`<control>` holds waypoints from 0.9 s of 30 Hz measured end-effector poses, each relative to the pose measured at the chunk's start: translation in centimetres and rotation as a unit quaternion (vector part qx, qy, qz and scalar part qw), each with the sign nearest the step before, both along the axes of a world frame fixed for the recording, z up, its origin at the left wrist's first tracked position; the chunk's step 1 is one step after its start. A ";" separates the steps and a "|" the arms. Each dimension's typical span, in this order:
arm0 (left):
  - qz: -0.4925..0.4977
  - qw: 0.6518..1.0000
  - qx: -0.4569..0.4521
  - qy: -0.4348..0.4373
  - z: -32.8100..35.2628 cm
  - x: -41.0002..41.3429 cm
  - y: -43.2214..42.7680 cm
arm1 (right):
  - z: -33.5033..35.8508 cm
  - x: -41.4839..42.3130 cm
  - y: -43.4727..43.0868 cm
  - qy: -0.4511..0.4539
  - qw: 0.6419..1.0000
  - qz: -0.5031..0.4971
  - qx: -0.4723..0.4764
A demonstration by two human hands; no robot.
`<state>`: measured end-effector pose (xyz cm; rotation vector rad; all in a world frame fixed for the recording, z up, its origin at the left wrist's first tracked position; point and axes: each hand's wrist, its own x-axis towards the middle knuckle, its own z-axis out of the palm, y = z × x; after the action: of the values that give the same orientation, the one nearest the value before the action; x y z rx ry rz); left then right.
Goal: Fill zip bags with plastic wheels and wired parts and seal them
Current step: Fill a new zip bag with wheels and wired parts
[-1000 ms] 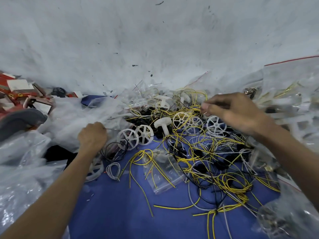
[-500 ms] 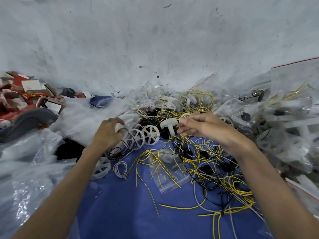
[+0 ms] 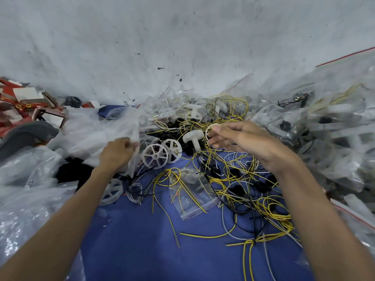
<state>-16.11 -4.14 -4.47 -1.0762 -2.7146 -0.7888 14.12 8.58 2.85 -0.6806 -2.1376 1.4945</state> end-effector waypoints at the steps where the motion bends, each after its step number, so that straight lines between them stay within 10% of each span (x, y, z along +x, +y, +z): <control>1: 0.025 1.000 0.018 0.005 0.1 0.1 -0.1 | 0.0 -0.1 -0.1 0.001 1.000 0.000 0.000; 6: 0.088 0.977 0.161 0.111 3.4 2.2 -0.9 | -0.3 -0.5 -0.1 -0.005 1.000 -0.004 0.002; 14: -0.310 0.909 0.269 -0.073 7.6 13.1 0.3 | -0.8 -1.9 -1.6 0.100 0.984 0.082 -0.125; 27: -0.129 0.938 0.250 0.203 7.8 17.8 2.6 | 1.3 -0.5 -1.6 0.168 0.979 0.074 -0.087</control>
<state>1.67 -1.51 3.36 -1.2982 -1.9121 -1.0748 13.65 6.98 4.13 -0.3011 -1.8490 1.7497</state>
